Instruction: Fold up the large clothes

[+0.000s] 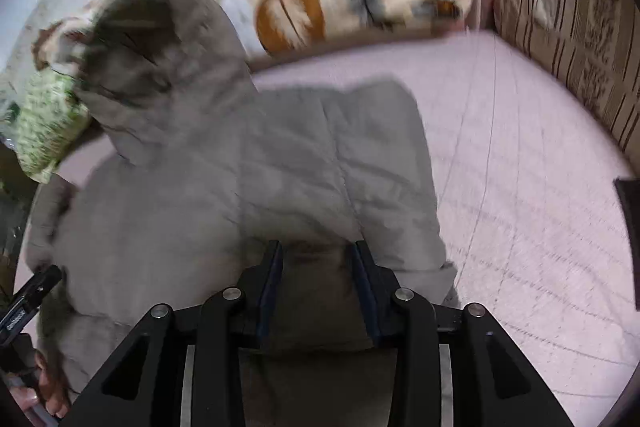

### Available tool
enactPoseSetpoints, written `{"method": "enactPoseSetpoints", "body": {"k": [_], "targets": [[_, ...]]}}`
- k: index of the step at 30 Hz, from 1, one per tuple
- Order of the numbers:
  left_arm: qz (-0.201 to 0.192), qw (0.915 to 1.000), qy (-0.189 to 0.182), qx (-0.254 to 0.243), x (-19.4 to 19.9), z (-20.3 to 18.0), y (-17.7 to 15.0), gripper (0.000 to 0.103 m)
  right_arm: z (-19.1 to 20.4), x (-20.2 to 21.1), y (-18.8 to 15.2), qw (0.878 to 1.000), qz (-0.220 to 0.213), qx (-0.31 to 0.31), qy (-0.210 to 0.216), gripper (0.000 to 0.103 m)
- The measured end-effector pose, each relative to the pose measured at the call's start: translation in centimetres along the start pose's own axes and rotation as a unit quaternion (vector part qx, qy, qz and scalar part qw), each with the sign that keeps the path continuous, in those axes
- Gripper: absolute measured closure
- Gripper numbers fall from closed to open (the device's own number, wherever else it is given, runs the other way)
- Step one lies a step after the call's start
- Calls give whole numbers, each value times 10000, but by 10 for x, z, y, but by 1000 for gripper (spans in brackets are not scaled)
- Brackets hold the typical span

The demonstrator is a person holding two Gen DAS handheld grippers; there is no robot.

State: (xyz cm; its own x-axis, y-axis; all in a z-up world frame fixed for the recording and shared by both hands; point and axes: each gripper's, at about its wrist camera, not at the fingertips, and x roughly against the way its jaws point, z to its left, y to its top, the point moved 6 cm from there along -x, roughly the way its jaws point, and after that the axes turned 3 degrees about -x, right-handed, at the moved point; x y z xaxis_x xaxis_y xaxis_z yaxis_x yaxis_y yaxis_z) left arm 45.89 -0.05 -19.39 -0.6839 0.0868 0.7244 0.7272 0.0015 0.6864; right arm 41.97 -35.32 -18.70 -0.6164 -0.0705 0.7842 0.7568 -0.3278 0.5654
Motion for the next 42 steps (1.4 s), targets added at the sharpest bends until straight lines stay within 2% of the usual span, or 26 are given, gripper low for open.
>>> {"method": "enactPoseSetpoints", "body": {"k": [4, 10, 17, 27, 34, 42], "targets": [[-56, 9999, -35, -95, 1, -4, 3, 3, 23, 18, 2, 9991, -260, 251, 215, 64], [406, 9990, 112, -144, -23, -3, -10, 3, 47, 2, -12, 9972, 73, 691, 272, 64], [639, 9975, 177, -264, -37, -4, -18, 2, 41, -24, -25, 9967, 553, 561, 187, 63], [522, 9984, 51, -194, -29, -2, -15, 2, 45, -23, -29, 9959, 586, 684, 51, 60], [264, 9995, 11, -152, -13, -1, -9, 2, 60, 3, -22, 9965, 237, 744, 294, 60], [255, 9996, 26, -119, -6, 4, -8, 2, 89, 1, -32, 9948, 317, 886, 403, 60]]}}
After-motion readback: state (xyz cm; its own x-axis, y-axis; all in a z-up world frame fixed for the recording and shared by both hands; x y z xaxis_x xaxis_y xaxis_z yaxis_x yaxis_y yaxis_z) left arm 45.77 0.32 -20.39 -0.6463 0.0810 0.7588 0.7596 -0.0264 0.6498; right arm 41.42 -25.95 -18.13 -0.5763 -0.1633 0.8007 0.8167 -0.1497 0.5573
